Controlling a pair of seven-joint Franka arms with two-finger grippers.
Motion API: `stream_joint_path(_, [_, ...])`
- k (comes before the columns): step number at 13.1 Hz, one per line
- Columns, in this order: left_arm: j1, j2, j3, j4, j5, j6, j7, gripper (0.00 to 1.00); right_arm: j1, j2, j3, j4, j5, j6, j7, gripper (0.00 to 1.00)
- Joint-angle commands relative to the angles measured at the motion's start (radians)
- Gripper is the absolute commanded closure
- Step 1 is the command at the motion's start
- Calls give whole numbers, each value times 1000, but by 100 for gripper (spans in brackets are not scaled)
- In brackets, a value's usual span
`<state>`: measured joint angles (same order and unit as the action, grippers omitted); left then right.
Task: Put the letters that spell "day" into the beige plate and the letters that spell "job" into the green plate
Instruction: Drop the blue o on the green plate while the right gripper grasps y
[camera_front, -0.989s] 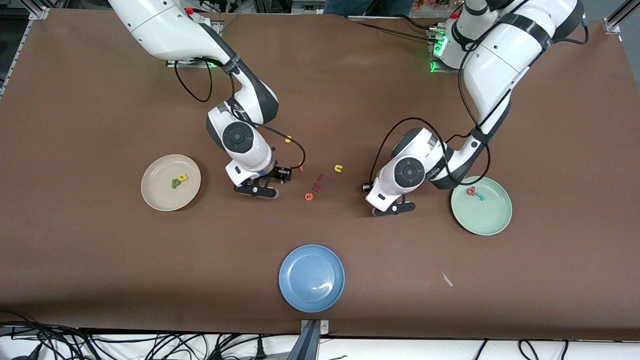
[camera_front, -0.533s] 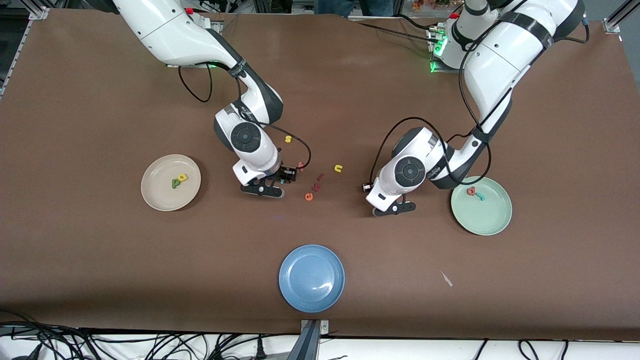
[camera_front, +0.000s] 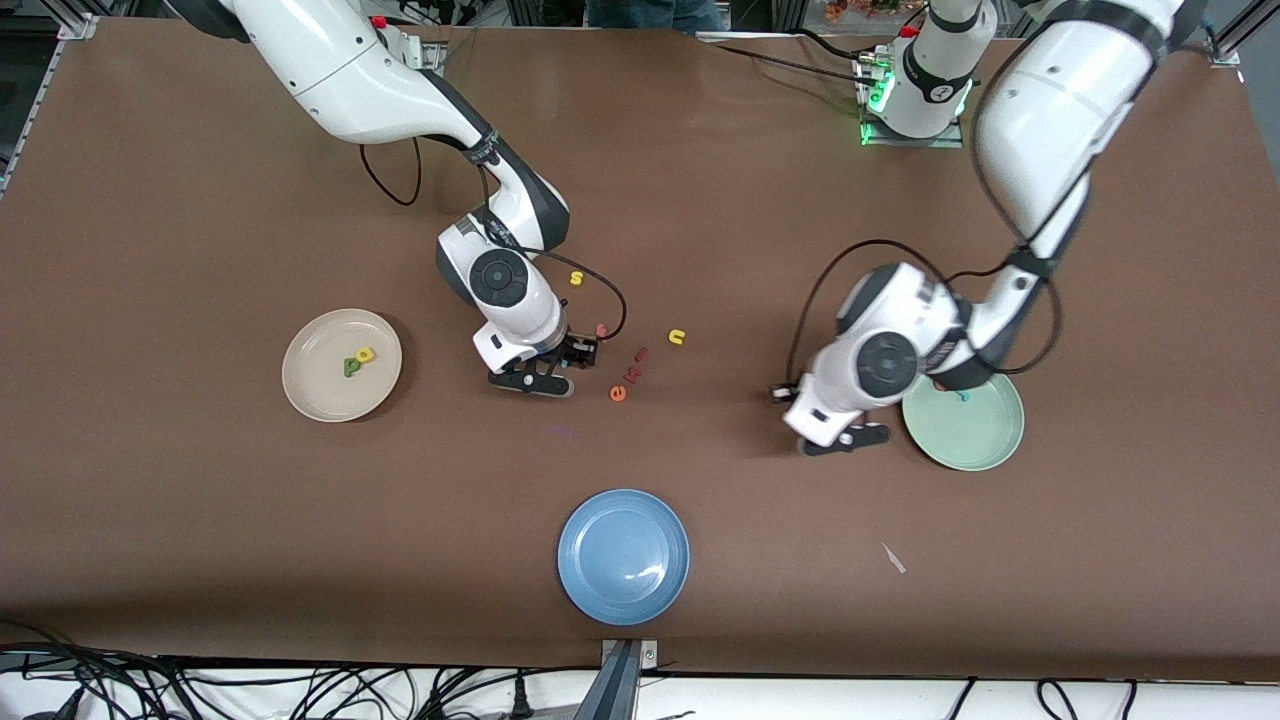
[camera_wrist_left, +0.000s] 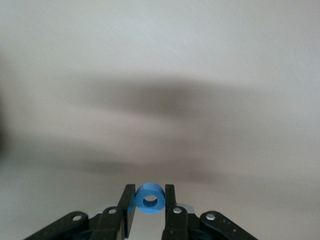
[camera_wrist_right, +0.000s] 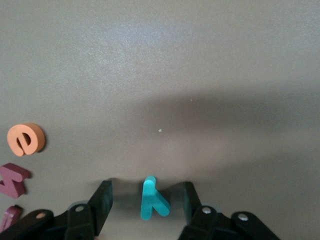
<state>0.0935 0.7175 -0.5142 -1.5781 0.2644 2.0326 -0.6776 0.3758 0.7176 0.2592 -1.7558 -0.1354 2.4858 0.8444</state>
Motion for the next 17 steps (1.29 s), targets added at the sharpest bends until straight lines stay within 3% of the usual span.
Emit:
stream_joint_path(1, [116,-58,-12,-25,-8,-77,157,94,6,5,-3,-11,-21,22,22,49])
stream_joint_path(5, [244,-44,-4,-28,6,-104,325,93,6,3,-3,-16,-21,21,22,62])
stream_joint_path(8, [258,-4,28,-26,19,-66,365,92,6,-1,-5,-18,-21,18,15,79])
stream_joint_path(11, [258,10,29,-26,18,-57,366,80,3,-20,-9,-16,-21,12,-7,85])
stream_joint_path(13, [258,23,31,-23,15,-57,366,78,-6,-47,-12,-14,-20,-37,-40,92])
stream_joint_path(14, [258,26,31,-14,16,-57,366,55,-21,-65,-12,-14,-18,-65,-66,94])
stream_joint_path(15, [258,26,31,-5,18,-57,366,24,-40,-87,-12,-14,-15,-97,-99,95])
stream_joint_path(16, [258,22,29,-3,19,-57,366,6,-63,-107,-12,-16,-12,-132,-134,95])
stream_joint_path(17, [259,17,29,12,21,-58,365,1,-89,-134,-12,-19,-12,-181,-178,95])
